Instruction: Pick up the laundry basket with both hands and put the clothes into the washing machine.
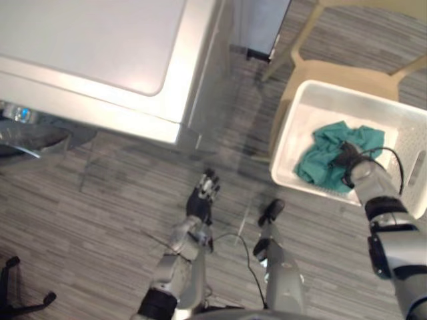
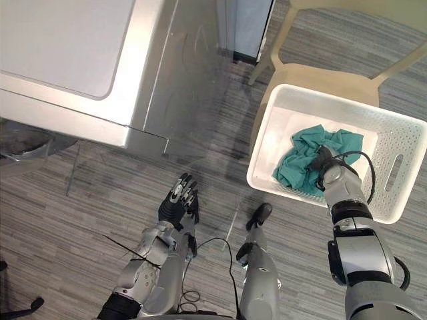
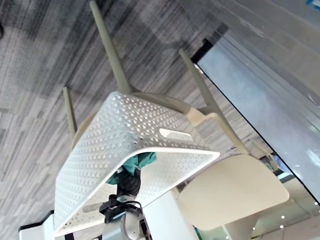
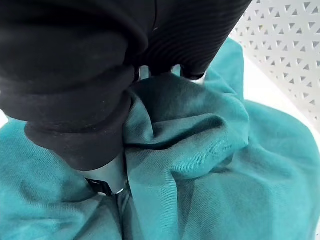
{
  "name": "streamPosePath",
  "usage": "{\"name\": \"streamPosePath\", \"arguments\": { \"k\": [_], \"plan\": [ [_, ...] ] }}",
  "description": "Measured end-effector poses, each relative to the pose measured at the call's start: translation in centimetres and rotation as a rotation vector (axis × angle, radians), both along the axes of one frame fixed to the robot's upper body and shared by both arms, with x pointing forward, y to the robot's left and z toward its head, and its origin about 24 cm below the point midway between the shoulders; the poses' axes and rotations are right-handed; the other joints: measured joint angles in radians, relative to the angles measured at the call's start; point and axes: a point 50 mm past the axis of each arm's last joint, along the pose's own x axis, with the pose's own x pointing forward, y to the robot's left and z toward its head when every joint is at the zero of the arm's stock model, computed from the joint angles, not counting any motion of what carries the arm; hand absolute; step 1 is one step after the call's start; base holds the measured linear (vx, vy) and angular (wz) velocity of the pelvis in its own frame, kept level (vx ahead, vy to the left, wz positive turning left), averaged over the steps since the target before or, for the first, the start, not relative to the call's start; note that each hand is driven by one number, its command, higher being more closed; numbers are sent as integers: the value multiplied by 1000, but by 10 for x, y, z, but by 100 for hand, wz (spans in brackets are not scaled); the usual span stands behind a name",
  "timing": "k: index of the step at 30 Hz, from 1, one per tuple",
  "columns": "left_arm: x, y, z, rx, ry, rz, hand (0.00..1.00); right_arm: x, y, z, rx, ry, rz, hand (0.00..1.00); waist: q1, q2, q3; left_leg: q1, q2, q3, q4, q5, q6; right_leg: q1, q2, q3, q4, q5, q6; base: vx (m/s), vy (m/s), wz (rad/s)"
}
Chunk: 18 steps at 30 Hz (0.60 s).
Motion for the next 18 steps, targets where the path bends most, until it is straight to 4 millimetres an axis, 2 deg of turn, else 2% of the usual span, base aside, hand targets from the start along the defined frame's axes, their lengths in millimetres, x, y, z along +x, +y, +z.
{"name": "streamPosePath", "arguments": {
  "k": [3, 6, 8, 10, 15, 16, 18],
  "plan": [
    [1, -4, 3, -8, -16, -10, 0, -1, -7, 7, 59, -87, -58, 100, 0, 4, -12, 14, 1, -2, 8, 0, 0, 20, -4, -4, 1, 0, 0, -29, 36, 3],
    [2, -5, 2, -4, -11, -15, 0, 0, 0, 32, 104, -277, -65, 100, -5, 4, -25, 33, 5, 1, 7, 0, 0, 37, 7, -2, 1, 0, 0, -50, 8, -2],
    [1, -4, -5, 6, 21, -15, 0, -14, 8, 56, 110, -482, -51, 100, -7, 1, -59, 45, 10, 0, 4, 0, 0, 48, 12, -3, 1, 0, 0, -34, -2, 0],
    [-2, -1, -13, 21, 50, -13, 0, -30, 12, 63, 125, -600, -71, 100, -11, -6, -102, 53, 11, 1, -4, 0, -1, 53, 13, -1, 0, 0, 0, 14, 0, -2],
    [-11, 9, -27, 45, 107, 14, 0, -70, 17, 48, 149, -729, -198, 100, -44, -42, -171, 126, -1, 1, -47, 7, -4, 105, 8, 0, -3, -11, 13, 35, 13, 0],
    [-12, 11, -29, 49, 117, 23, 0, -75, 19, 49, 139, -746, -211, 100, -58, -47, -180, 140, -4, 1, -50, 7, -4, 120, 4, -1, -3, -12, 15, 49, 32, 4],
    [-15, 16, -33, 58, 133, 39, 0, -82, 25, 53, 140, -786, -204, 100, -61, -55, -210, 150, -6, 7, -60, 7, -4, 122, 4, 4, -4, -12, 16, 39, 26, -4]
  ]
}}
